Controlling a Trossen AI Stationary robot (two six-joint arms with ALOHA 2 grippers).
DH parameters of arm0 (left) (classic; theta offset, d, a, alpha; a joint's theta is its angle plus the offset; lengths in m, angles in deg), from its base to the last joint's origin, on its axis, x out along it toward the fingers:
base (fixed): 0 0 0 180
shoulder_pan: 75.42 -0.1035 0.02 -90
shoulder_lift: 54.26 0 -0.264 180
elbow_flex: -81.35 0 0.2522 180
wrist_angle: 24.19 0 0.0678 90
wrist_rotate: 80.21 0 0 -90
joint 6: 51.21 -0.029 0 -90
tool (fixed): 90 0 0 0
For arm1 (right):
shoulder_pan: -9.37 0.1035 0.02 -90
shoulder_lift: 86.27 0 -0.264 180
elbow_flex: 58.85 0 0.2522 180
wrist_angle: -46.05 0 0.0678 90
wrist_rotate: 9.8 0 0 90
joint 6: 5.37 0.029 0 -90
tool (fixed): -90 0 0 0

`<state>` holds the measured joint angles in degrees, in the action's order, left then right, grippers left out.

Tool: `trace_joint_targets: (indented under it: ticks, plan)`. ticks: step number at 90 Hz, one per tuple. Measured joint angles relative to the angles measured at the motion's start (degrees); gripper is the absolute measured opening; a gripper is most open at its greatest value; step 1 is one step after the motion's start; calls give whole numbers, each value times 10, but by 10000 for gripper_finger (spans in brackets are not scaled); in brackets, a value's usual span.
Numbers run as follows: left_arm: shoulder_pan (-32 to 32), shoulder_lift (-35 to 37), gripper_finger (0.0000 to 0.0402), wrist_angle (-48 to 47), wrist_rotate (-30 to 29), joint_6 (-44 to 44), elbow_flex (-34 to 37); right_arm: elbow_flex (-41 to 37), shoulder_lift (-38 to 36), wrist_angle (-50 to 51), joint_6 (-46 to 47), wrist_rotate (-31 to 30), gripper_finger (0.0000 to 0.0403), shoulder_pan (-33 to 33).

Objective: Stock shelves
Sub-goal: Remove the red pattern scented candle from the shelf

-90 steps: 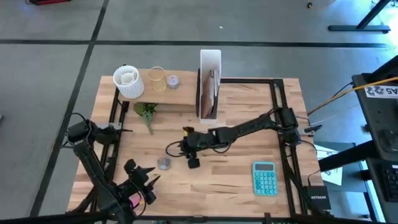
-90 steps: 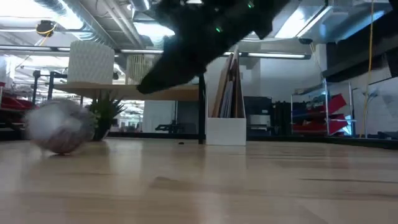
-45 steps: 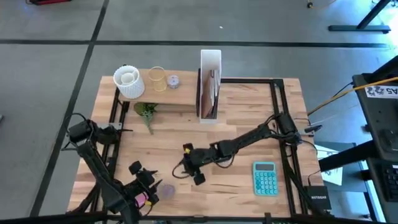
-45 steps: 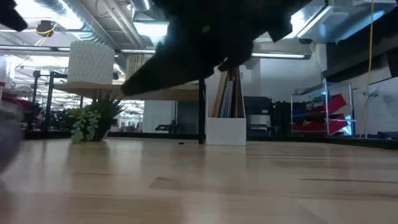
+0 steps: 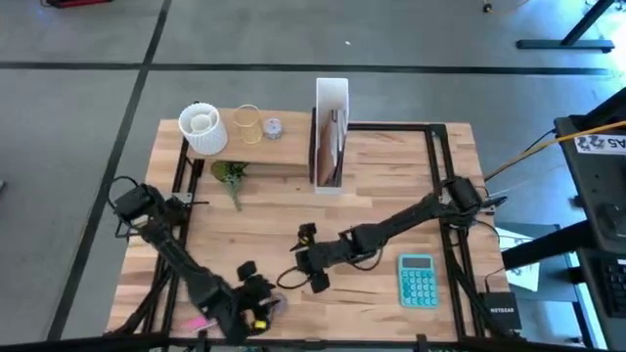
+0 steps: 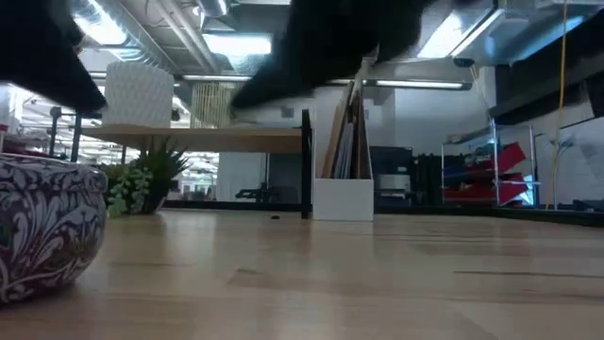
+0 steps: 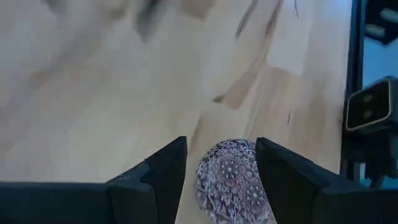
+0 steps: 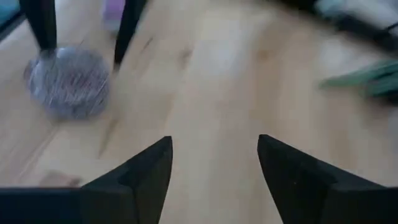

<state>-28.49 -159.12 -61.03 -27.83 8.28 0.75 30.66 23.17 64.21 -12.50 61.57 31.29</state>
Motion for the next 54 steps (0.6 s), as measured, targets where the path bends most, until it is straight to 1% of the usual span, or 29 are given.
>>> trace_joint_targets:
  ticks: [6, 12, 20, 26, 33, 39, 46, 54]
  plan:
    - [-20, 0, 175, 5, 26, -34, 0, 1, -39, 24, -21, -61, 209, 15]
    - [-36, 0, 175, 22, 48, -78, 0, 1, -69, 53, -34, -109, 203, 29]
    - [-54, 0, 175, 52, 97, -118, 0, 1, -99, 98, -35, -153, 197, 47]
    - [-63, 0, 175, 80, 143, -127, 0, 1, -114, 124, -20, -177, 194, 60]
    - [-68, 0, 175, 98, 175, -138, 0, 1, -119, 148, -4, -192, 193, 73]
    - [-70, 0, 175, 96, 192, -147, 0, -4, -117, 152, 6, -193, 193, 81]
    - [-72, 0, 175, 86, 222, -146, 0, -21, -117, 134, 7, -193, 193, 83]
    - [-73, 0, 175, 57, 255, -124, 0, -47, -117, 113, 8, -194, 193, 81]
